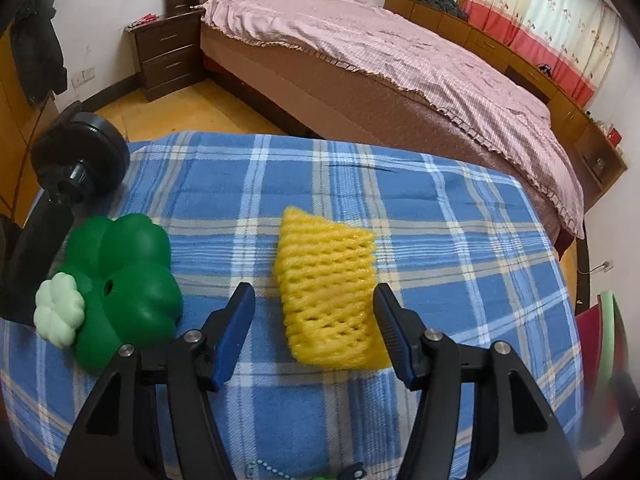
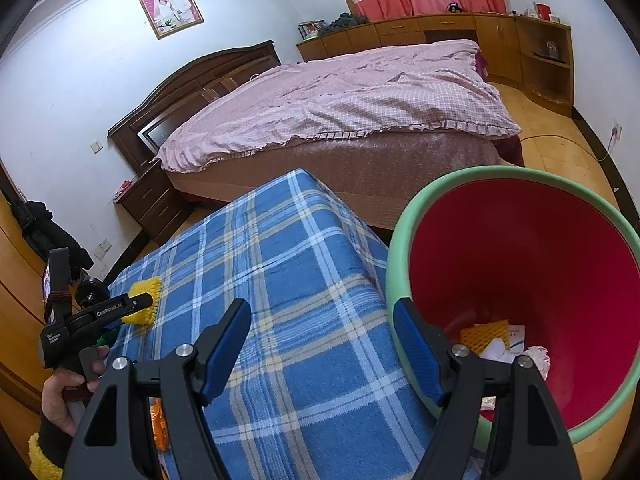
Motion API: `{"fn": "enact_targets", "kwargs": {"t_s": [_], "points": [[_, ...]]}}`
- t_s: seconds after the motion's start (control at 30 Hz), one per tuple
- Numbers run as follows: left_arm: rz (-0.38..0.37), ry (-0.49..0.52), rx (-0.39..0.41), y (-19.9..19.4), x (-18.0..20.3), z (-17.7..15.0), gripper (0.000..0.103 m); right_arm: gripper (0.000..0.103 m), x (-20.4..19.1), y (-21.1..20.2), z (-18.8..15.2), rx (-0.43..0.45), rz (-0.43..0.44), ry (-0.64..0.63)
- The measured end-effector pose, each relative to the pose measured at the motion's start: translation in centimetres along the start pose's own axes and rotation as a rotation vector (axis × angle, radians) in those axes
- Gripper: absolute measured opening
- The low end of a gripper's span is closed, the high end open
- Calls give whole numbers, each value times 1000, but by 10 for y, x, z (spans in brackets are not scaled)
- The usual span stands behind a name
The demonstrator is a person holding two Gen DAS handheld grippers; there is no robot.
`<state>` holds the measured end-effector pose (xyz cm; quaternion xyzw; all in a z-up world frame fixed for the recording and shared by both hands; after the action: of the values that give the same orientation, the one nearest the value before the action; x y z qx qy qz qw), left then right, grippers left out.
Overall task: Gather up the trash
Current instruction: 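Grasp and lift the yellow foam net with the left tool, then move right tool to the clear snack bag while left tool holds the net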
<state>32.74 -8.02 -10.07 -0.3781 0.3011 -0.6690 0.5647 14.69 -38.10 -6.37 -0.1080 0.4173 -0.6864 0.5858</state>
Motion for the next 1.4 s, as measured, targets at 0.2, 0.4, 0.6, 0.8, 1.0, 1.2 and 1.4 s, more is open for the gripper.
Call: {"fn": "enact_targets", "kwargs": {"t_s": [0.2, 0.4, 0.6, 0.8, 1.0, 1.2, 1.4], "points": [[-86, 10, 9, -3, 9, -2, 18, 78, -7, 4, -4, -23, -3, -30], [-127, 12, 31, -21, 10, -6, 12, 81, -24, 6, -15, -57, 9, -98], [-137, 5, 75, -59, -2, -15, 12, 82, -38, -2, -23, -72, 42, -117], [-103, -11, 127, -101, -22, -32, 12, 83, -60, -11, -34, -82, 77, -149], [-74, -47, 162, -135, -46, -57, 12, 85, -87, -17, -52, -125, 130, -178], [-47, -96, 164, -153, -73, -83, 12, 88, -113, -17, -74, -165, 156, -220], [-17, -149, 154, -159, -98, -106, 12, 100, -139, -12, -93, -194, 165, -259]]}}
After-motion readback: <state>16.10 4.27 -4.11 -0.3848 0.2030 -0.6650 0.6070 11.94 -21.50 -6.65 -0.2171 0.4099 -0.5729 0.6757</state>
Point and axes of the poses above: each gripper's, at about its wrist camera, not at the fingertips, and y roughly the way its jaws point, x to its right, z to its top, the point moved 3 cm from there along y, roughly the way its jaws point, and after that the axes turned 1 degree about -x, right-handed, at the moved point
